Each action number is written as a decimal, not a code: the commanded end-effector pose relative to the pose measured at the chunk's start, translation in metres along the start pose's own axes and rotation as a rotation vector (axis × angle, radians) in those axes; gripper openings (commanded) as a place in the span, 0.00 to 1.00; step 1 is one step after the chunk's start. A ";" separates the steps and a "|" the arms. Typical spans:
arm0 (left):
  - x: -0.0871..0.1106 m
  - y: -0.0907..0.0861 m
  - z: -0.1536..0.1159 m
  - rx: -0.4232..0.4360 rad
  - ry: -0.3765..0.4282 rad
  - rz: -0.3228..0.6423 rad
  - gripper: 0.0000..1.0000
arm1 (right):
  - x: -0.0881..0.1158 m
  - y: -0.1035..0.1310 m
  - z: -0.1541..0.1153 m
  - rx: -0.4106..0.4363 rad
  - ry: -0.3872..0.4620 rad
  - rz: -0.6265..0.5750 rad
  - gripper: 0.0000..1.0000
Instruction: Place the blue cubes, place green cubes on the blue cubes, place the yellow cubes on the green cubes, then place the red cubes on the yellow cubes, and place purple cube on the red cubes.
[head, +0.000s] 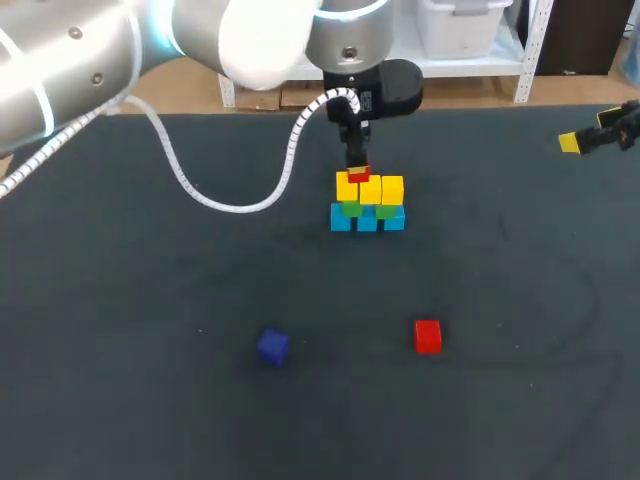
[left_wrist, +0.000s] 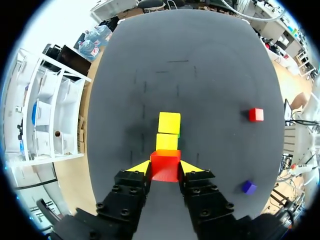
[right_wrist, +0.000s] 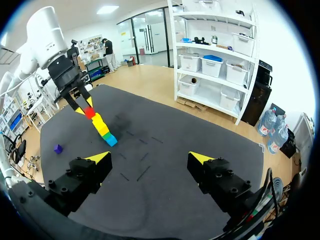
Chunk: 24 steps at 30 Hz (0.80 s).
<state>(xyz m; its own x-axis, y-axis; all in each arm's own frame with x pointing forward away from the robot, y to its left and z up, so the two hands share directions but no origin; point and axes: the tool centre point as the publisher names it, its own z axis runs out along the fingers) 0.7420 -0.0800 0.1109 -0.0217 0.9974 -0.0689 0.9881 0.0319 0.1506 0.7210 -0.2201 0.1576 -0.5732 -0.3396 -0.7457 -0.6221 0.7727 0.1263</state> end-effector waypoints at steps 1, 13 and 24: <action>-0.006 0.008 0.005 0.017 0.017 0.007 0.00 | 0.000 -0.001 0.001 -0.004 -0.002 -0.001 1.00; -0.001 0.013 0.012 0.015 0.035 0.001 0.00 | 0.000 -0.001 0.001 -0.004 -0.002 -0.001 1.00; 0.000 0.011 0.015 0.009 0.043 0.006 0.17 | 0.000 -0.001 0.001 -0.004 -0.002 -0.001 1.00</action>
<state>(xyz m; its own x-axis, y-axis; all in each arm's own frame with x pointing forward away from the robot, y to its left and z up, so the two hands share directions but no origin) 0.7536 -0.0793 0.0984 -0.0228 0.9993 -0.0297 0.9894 0.0268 0.1430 0.7210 -0.2201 0.1576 -0.5732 -0.3396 -0.7457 -0.6221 0.7727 0.1263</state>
